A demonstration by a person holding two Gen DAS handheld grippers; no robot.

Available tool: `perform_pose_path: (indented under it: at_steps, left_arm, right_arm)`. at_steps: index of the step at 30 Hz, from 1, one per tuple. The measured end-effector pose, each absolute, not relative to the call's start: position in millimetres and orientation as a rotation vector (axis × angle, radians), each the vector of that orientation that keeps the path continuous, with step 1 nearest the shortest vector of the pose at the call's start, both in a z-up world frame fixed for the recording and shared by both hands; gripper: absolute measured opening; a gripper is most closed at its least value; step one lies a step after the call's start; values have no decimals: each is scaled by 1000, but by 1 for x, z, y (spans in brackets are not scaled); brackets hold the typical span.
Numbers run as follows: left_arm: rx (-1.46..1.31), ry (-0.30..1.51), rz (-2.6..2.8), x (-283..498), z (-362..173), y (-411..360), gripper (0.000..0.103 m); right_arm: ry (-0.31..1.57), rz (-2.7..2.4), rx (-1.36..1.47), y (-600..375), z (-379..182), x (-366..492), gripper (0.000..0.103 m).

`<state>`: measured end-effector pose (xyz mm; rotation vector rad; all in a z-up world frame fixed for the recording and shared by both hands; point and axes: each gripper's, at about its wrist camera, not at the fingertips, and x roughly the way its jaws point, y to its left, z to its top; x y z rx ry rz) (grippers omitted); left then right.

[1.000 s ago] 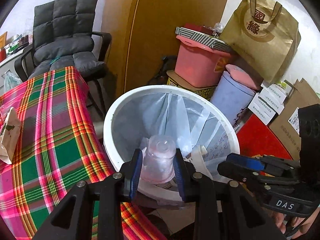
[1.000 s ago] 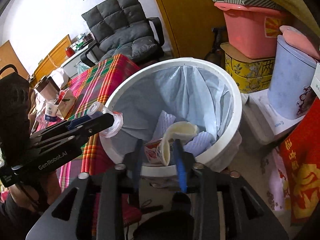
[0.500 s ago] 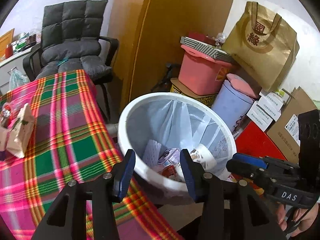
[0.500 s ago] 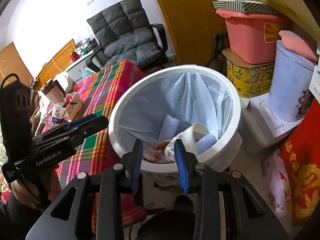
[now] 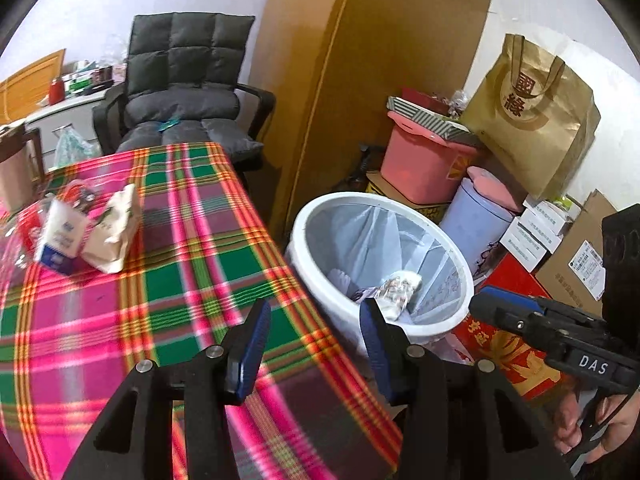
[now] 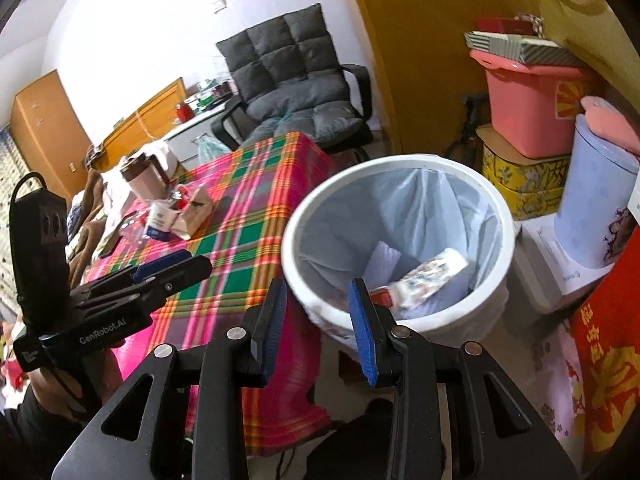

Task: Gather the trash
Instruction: 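Move both tools back over the table toward the yogurt cup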

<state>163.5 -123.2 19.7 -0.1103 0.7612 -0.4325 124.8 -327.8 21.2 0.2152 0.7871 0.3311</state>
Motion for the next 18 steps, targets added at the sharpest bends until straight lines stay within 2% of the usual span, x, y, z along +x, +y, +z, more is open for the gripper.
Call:
perform_pose_path:
  at_steps: [18]
  left_arm:
    - [-139,728,-324,117,29,-69,46]
  right_arm:
    - [754,448,126,-275,34,110,35]
